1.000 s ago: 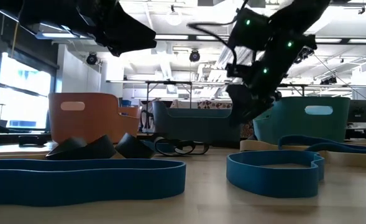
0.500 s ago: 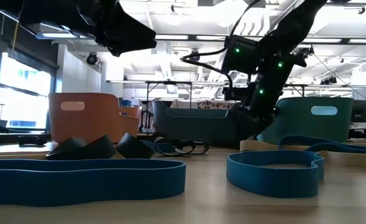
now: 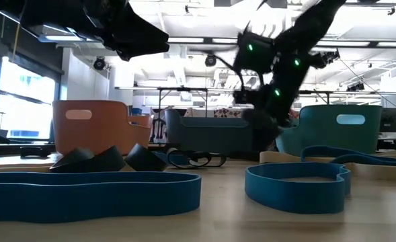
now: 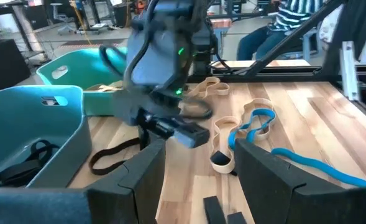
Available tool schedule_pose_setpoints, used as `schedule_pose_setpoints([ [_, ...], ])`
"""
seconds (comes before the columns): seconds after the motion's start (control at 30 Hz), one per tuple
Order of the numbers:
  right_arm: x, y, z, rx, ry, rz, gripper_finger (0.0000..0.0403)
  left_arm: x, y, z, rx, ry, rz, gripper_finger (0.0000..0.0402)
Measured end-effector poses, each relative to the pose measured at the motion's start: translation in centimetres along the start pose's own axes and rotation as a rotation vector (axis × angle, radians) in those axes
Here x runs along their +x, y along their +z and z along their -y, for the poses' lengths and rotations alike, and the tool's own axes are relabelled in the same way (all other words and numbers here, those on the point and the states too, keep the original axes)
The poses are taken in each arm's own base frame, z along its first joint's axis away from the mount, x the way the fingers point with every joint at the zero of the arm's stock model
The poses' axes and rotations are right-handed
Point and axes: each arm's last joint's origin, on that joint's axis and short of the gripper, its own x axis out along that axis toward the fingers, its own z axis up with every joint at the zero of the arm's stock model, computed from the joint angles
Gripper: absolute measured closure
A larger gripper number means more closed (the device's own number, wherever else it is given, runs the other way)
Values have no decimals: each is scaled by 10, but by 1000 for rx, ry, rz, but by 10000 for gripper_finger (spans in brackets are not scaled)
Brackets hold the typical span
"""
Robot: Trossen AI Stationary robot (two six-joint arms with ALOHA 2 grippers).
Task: Sort rubber bands into baskets
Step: Put the black rubber band into the blue bin
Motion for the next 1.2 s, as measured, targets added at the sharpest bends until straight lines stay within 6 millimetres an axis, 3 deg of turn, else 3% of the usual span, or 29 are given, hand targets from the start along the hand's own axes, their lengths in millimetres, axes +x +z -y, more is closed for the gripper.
schedule_pose_setpoints([
  [0.13, -14, 19, -12, -43, 32, 61, 394, 0, -3, -3, -1, 93, -22, 233],
  [0.3, -33, 43, -25, -94, 59, 140, 398, -4, -16, -4, 11, 88, -30, 277],
  [0.5, -47, 59, -22, -51, 32, 132, 392, -9, -29, -5, -12, 75, -15, 337],
  [0.73, -32, 48, -5, 67, 16, 31, 314, -11, -31, -3, -19, 7, -3, 394],
  [0.9, -10, 34, 5, 78, -25, -49, 264, -11, -31, -2, -19, -27, 1, 399],
  [1.07, 9, 24, 9, 102, -40, -103, 256, -11, -31, -2, -18, -44, -3, 401],
  [1.2, 15, 23, 10, 113, -13, -109, 286, -11, -32, -2, -17, -44, -6, 401],
])
